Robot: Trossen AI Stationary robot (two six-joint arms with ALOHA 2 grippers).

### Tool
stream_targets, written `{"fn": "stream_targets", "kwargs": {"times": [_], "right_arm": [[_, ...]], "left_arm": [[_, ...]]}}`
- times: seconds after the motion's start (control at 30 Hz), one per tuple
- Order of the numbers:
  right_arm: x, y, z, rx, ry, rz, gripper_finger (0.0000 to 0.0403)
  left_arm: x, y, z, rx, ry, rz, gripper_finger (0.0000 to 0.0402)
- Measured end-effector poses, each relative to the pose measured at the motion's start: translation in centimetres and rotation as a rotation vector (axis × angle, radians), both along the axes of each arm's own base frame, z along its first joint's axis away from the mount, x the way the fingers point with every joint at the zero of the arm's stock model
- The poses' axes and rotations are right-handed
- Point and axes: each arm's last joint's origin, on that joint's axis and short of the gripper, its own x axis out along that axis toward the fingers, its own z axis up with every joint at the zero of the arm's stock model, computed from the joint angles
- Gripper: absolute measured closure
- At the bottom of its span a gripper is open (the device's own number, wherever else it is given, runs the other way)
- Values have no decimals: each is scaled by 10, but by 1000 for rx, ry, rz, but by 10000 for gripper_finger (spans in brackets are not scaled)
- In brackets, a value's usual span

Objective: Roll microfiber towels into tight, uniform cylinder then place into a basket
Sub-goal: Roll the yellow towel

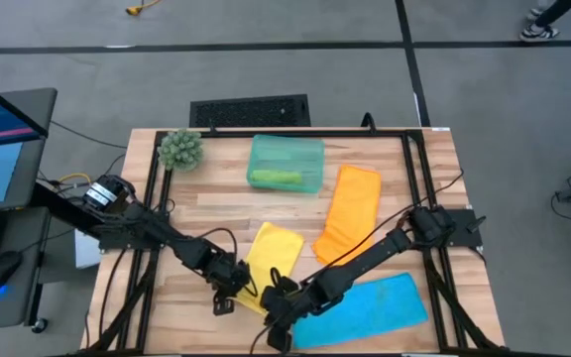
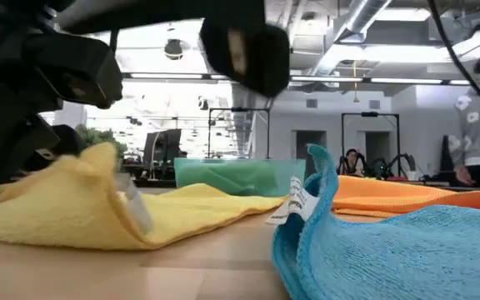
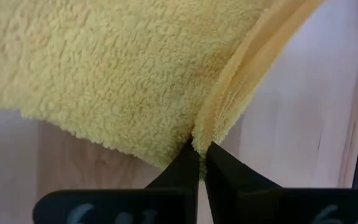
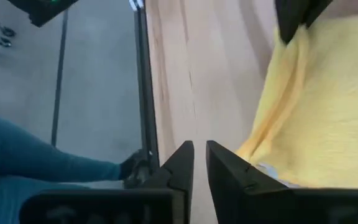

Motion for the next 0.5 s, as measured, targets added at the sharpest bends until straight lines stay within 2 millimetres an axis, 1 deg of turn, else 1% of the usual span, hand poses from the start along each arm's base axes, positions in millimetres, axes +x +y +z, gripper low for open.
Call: {"fn": "stream_targets", "kwargs": {"times": [0.07,0.13,0.2,0.3,0.37,0.43,0.5], "right_arm": [[-7,-2,14,-28,-4,8,338],[-19,-2,26,-84,30,-2,342],[-33,0,31,-167,62,-19,345],[-54,5,33,-340,106,-29,350],[-63,9,33,-415,108,-41,353],[-68,13,29,-454,126,-33,355],[-67,16,22,-454,137,-23,355]], "left_arm": [[0,1,0,-4,10,23,398],[1,2,0,-12,19,42,398],[1,2,0,-23,30,58,398],[1,2,0,-37,45,83,398],[1,3,0,-43,52,102,398],[1,3,0,-50,61,125,398],[2,4,0,-61,71,143,398]]}}
